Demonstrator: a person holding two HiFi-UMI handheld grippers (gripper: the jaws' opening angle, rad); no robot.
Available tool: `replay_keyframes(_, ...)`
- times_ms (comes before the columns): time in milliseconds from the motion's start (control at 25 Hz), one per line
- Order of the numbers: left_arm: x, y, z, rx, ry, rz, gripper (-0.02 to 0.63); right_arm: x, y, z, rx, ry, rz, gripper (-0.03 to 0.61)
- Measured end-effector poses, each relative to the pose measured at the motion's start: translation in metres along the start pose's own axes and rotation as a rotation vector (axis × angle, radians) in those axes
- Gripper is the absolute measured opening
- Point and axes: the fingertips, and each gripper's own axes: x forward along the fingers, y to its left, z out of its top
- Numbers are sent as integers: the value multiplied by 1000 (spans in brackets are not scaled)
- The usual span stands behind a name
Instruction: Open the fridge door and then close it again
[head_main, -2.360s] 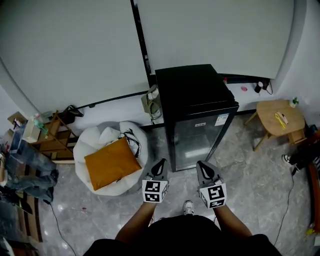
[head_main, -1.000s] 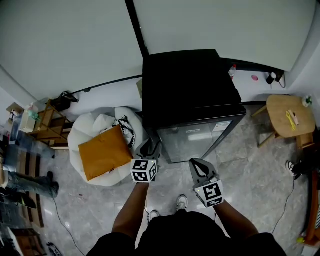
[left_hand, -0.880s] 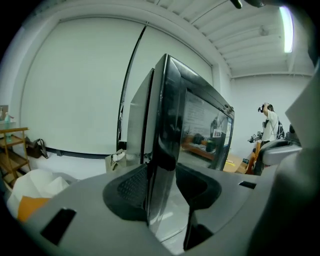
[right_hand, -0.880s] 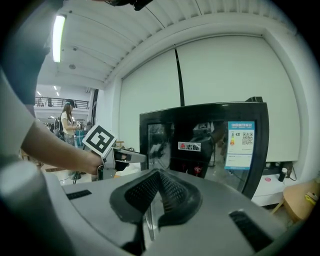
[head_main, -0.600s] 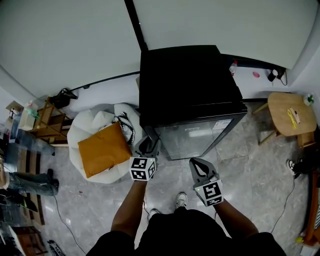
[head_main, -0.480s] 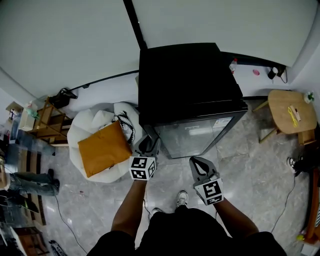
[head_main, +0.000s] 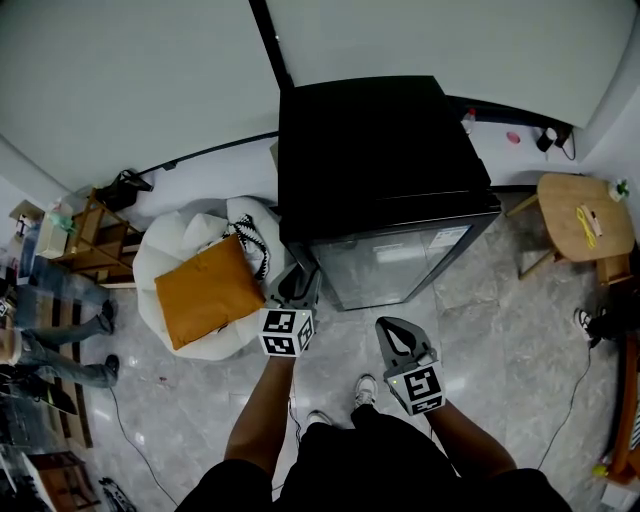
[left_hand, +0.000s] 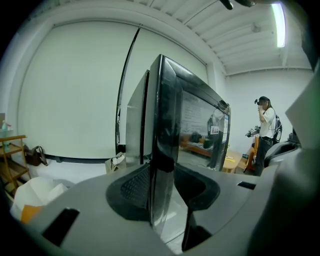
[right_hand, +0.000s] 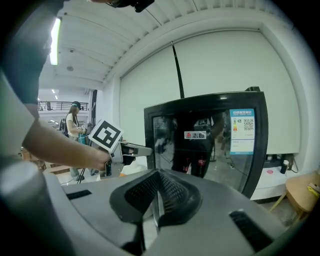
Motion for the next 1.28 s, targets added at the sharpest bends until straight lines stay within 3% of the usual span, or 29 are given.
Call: replay_keyframes(1280, -2, 0, -2, 1, 24, -2, 156, -24, 7, 8, -7, -51, -24, 18)
